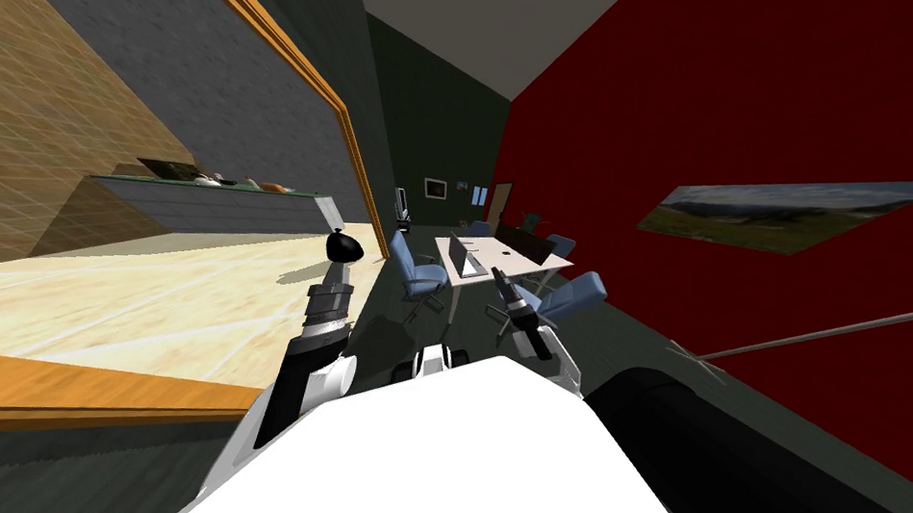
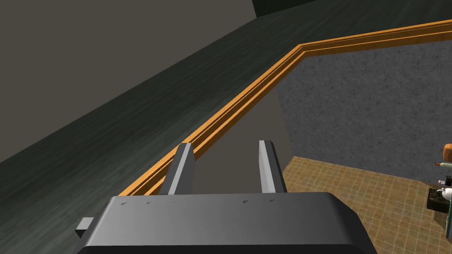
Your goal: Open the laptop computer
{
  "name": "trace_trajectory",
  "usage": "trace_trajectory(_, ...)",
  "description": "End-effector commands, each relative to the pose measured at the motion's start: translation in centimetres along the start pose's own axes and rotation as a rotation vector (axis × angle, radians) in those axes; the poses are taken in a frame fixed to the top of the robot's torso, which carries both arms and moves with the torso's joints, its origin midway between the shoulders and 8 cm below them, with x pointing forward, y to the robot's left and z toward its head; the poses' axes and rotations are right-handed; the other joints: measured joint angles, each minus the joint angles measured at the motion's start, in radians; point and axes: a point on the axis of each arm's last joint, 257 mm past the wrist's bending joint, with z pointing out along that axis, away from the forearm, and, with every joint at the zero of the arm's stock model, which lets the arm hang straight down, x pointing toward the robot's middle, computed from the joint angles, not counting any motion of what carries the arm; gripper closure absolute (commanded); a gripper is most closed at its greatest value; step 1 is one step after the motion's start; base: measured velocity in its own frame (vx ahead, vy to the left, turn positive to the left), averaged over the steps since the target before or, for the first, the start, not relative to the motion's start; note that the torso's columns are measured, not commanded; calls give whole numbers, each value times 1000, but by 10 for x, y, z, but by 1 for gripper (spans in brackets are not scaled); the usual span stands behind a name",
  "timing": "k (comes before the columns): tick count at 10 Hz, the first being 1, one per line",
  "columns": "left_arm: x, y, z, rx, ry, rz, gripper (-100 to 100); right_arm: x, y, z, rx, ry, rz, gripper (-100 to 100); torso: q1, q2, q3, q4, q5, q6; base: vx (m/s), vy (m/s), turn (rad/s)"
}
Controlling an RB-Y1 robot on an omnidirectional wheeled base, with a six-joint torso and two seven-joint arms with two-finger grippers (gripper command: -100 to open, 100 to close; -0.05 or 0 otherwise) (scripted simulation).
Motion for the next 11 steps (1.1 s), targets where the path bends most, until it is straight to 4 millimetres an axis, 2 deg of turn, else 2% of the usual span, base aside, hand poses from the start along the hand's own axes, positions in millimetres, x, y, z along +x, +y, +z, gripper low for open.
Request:
trace_trajectory(1,0,0,0,0,0,0,0,7,-12,0,9,60,-176,-100,-1,-1,-1,0,0,0,136,127,-61)
trace_trajectory(6,0,0,0,0,0,0,0,14,-43,-1,13,181,-520,-100,1,-1,-1,0,0,0,113,124,-62)
trace_trajectory(11,0,0,0,0,0,0,0,12,-86,-2,13,302,-890,-100,0,-2,-1,0,0,0,107,137,-68)
